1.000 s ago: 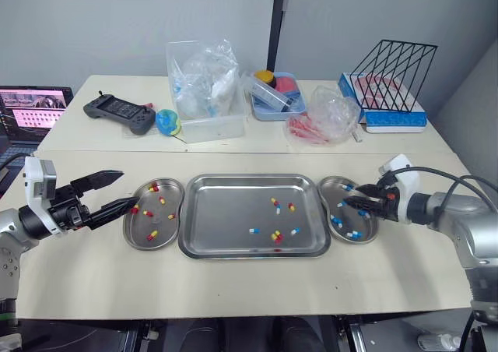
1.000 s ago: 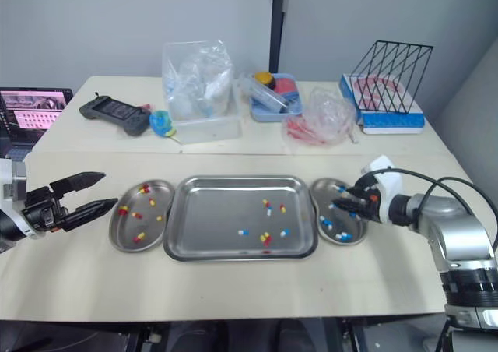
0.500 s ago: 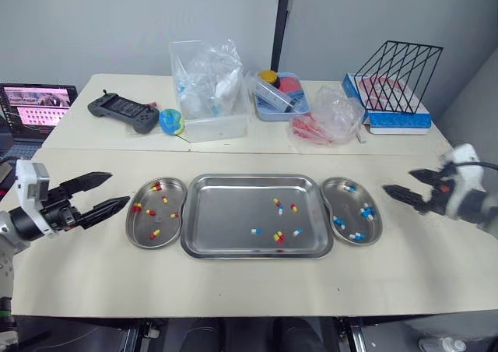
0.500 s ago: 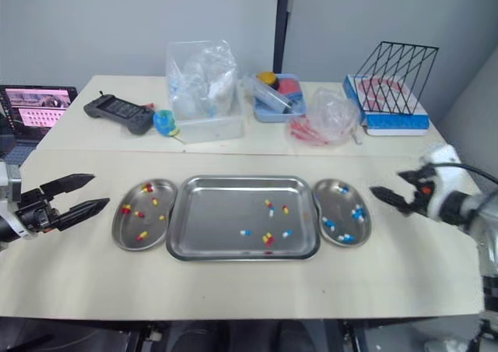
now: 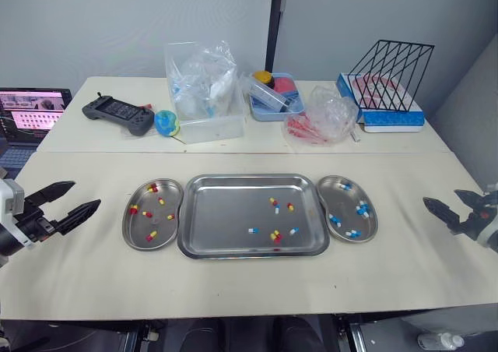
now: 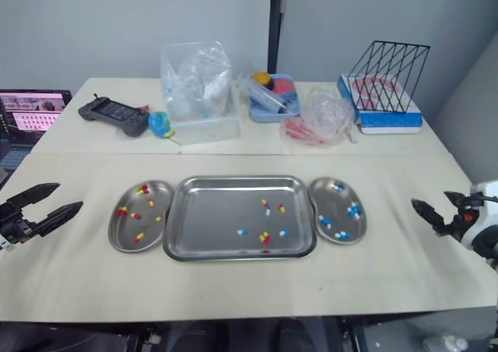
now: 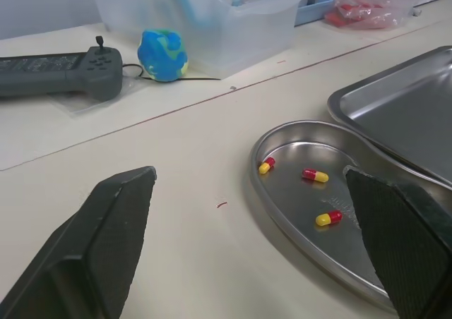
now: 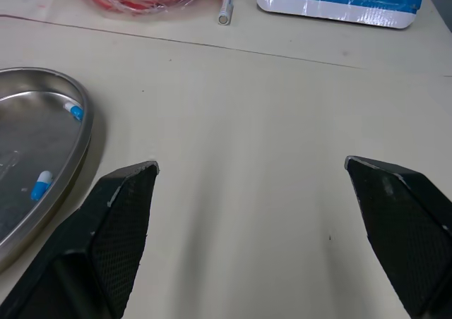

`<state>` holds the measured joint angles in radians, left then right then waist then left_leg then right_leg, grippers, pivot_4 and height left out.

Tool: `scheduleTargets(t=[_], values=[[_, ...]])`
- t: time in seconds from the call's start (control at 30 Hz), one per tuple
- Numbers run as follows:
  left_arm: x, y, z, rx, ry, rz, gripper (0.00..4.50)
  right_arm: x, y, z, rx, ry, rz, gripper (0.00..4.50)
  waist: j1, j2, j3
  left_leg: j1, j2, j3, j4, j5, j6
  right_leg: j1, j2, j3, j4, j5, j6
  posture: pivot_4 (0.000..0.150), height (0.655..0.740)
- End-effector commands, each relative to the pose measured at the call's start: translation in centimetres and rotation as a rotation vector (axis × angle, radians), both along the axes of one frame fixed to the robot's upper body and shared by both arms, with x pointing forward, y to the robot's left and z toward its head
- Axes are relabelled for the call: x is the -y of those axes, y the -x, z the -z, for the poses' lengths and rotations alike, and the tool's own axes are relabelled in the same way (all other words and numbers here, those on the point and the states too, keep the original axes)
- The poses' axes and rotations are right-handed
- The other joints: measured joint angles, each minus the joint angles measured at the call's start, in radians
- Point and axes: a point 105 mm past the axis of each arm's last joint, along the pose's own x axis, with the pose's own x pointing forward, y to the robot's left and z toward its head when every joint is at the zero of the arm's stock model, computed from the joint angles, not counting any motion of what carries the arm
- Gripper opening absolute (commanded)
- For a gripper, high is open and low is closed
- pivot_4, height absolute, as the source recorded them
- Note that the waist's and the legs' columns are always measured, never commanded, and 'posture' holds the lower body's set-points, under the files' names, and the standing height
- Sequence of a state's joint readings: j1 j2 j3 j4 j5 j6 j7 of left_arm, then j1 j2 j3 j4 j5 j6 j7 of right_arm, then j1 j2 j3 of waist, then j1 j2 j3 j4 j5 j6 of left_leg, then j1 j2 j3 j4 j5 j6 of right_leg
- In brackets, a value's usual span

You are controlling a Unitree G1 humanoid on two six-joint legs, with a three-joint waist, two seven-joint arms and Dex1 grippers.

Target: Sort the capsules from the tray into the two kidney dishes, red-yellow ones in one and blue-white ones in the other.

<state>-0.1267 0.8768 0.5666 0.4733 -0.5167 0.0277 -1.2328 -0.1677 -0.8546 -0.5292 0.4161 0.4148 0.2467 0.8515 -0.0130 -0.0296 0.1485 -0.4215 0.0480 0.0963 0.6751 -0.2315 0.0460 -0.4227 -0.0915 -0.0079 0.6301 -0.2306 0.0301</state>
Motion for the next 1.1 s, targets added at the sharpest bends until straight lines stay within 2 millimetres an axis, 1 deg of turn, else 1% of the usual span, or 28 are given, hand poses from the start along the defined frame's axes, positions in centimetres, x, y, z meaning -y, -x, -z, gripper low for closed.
scheduleTargets(t=[0.03,0.3,0.5,0.57,0.63,0.7,0.8,0.87,0.9,0.93,0.97,1.0,1.03,1.1], values=[[-0.3,-0.1,-1.4,0.039,-0.037,0.002,4.50,0.6,0.1,-2.2,0.078,0.024,0.018,4.47,0.000,0.000,0.000,0.000,0.000,0.000,0.000,0.000,0.000,0.000,0.000,0.000,0.000,0.000,0.000,0.150,0.7400],[-0.4,-0.1,-1.6,0.038,-0.040,0.004,4.50,0.2,-0.2,-2.5,0.079,0.026,0.004,4.47,0.001,0.000,0.000,0.000,0.000,0.000,0.000,0.000,0.000,0.000,0.000,0.000,0.000,0.000,0.000,0.150,0.7400],[-0.2,-0.2,-2.1,0.041,-0.027,0.021,4.50,0.1,-0.4,-2.4,0.060,0.019,0.006,4.47,0.001,0.000,0.000,0.000,0.000,0.000,0.000,0.000,0.000,0.000,0.000,0.000,0.000,0.000,0.000,0.150,0.7400],[0.7,-0.3,-2.4,0.036,-0.022,0.062,4.50,-0.2,-0.3,-2.7,0.056,0.012,-0.014,4.47,0.002,0.000,0.000,0.000,0.000,0.000,0.000,0.000,0.000,0.000,0.000,0.000,0.000,0.000,0.000,0.150,0.7400],[2.1,-0.4,-2.3,0.016,-0.055,0.131,4.50,-1.3,0.1,-2.9,0.042,0.013,-0.088,4.47,0.003,0.000,0.000,0.000,0.000,0.000,0.000,0.000,0.000,0.000,-0.001,0.000,0.000,0.000,0.000,0.150,0.7400],[3.2,-0.7,-2.6,0.017,-0.050,0.175,4.50,-2.3,0.4,-3.2,0.036,-0.010,-0.136,4.47,0.005,0.000,0.000,0.000,0.000,0.000,0.000,0.000,0.000,0.001,-0.001,0.000,0.000,0.000,0.000,0.150,0.7400],[4.3,-1.2,-3.1,0.027,-0.049,0.219,4.50,-3.4,0.9,-3.7,0.037,-0.030,-0.187,4.47,0.004,0.000,0.000,0.000,0.000,-0.001,0.000,0.000,0.000,0.001,0.000,0.000,0.000,0.000,0.000,0.150,0.7400],[4.6,-1.3,-3.3,0.030,-0.037,0.228,4.50,-4.1,1.1,-3.9,0.037,-0.040,-0.215,4.47,0.004,0.000,0.000,0.000,0.000,-0.001,0.001,0.000,0.000,0.001,0.000,0.000,0.000,0.000,0.000,0.150,0.7400],[4.7,-1.4,-3.5,0.029,-0.037,0.235,4.50,-4.9,1.4,-4.1,0.030,-0.055,-0.254,4.47,0.004,0.000,0.000,0.000,0.000,-0.001,0.001,0.000,0.000,0.001,0.000,0.000,0.000,0.000,0.000,0.150,0.7400],[4.9,-1.4,-3.5,0.025,-0.040,0.244,4.50,-7.0,1.9,-4.3,-0.004,-0.043,-0.362,4.47,0.003,0.000,0.000,0.000,0.000,-0.001,0.000,0.000,0.000,0.001,0.000,0.000,0.000,0.000,0.000,0.150,0.7400],[4.9,-1.4,-3.6,0.023,-0.042,0.250,4.50,-8.6,2.4,-4.3,-0.032,-0.035,-0.442,4.47,0.003,0.001,0.000,0.000,0.000,-0.001,0.000,0.000,0.000,0.000,0.000,0.000,0.000,0.000,0.000,0.150,0.7400],[5.0,-1.4,-3.6,0.021,-0.044,0.253,4.50,-9.6,2.7,-4.2,-0.053,-0.030,-0.490,4.47,0.003,0.001,0.000,0.000,0.000,-0.001,0.000,0.000,0.000,0.000,0.000,0.000,0.001,0.000,0.000,0.150,0.7400],[4.8,-1.3,-3.5,0.014,-0.041,0.256,4.50,-11.3,2.7,-4.2,-0.079,-0.018,-0.563,4.47,0.002,0.001,0.000,0.000,0.000,-0.001,0.000,0.000,0.000,0.000,0.001,0.000,0.001,0.000,0.000,0.150,0.7400],[4.7,-1.1,-3.4,0.006,-0.036,0.259,4.50,-13.3,2.5,-4.1,-0.110,0.002,-0.640,4.47,-0.004,0.001,0.000,0.000,0.001,-0.001,0.001,0.000,0.000,0.001,0.001,0.000,0.001,0.000,0.000,0.150,0.7400]])
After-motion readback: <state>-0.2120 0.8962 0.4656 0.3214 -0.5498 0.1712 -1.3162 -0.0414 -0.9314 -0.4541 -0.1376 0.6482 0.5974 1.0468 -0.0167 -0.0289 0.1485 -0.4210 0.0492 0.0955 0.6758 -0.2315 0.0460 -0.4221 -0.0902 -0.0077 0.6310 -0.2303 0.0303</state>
